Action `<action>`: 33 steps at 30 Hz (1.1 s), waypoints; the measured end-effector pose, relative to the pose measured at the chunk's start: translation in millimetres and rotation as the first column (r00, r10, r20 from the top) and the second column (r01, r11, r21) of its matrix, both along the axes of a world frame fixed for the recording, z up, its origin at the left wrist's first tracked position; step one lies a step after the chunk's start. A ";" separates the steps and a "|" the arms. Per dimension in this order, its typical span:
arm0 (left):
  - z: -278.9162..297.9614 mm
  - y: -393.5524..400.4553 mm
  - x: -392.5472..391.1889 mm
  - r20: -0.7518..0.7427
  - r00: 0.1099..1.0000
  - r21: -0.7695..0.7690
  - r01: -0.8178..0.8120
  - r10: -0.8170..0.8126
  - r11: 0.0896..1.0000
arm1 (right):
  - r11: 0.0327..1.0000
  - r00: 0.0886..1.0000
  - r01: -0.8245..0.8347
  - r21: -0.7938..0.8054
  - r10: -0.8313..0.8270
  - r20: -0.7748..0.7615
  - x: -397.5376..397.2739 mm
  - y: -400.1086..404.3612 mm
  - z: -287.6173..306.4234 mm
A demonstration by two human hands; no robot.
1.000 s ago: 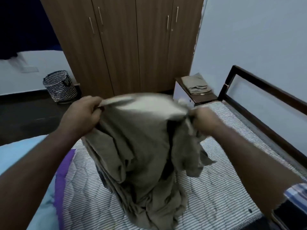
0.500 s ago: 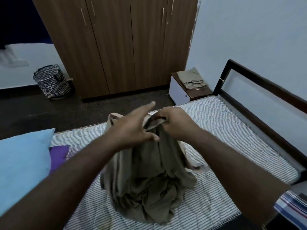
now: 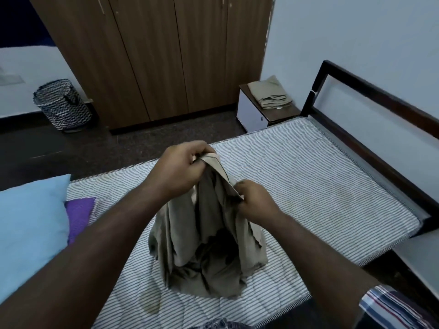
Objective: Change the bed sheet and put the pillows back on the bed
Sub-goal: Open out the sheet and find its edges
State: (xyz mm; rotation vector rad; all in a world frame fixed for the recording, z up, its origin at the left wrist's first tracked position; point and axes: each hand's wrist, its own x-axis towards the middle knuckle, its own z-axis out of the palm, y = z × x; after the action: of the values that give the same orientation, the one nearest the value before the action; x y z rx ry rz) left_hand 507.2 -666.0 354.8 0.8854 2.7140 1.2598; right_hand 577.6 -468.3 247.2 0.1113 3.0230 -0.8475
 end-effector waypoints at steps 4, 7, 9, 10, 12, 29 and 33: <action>10.5 -7.9 0.4 0.043 0.999 0.091 0.015 -0.019 0.996 | 0.990 0.993 -0.080 -0.112 0.090 0.082 6.4 9.4 -31.3; 12.5 -16.0 -4.0 0.069 0.998 0.099 -0.009 0.002 0.995 | 0.967 0.999 0.009 -0.253 -0.019 -0.035 8.0 4.1 -23.6; 10.7 -21.2 -7.9 0.099 0.995 0.128 -0.044 0.031 0.991 | 0.961 0.996 -0.069 -0.267 0.053 -0.068 9.2 -2.0 -18.8; 9.6 -23.6 -10.1 0.115 0.992 0.141 -0.069 0.053 0.988 | 0.958 0.991 -0.131 -0.254 0.117 -0.070 10.3 -3.3 -20.8; 7.7 -27.1 -12.7 0.125 0.989 0.154 -0.099 0.080 0.983 | 0.954 0.978 -0.209 -0.216 0.203 -0.049 15.0 -5.1 -28.9; -5.5 -19.4 -35.5 0.190 0.903 0.446 -0.429 0.385 0.786 | 0.998 0.982 0.051 0.049 -0.041 -0.185 57.2 7.5 -108.3; -6.9 -10.0 -39.9 0.261 0.888 0.488 -0.460 0.378 0.742 | 0.997 0.997 0.036 0.063 -0.031 -0.077 61.1 -3.6 -122.1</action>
State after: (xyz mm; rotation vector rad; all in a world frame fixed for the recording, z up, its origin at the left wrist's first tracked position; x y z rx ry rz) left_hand 467.3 -676.0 347.9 0.1400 2.5458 2.1517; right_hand 638.7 -471.8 125.1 0.1338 3.1290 -0.7735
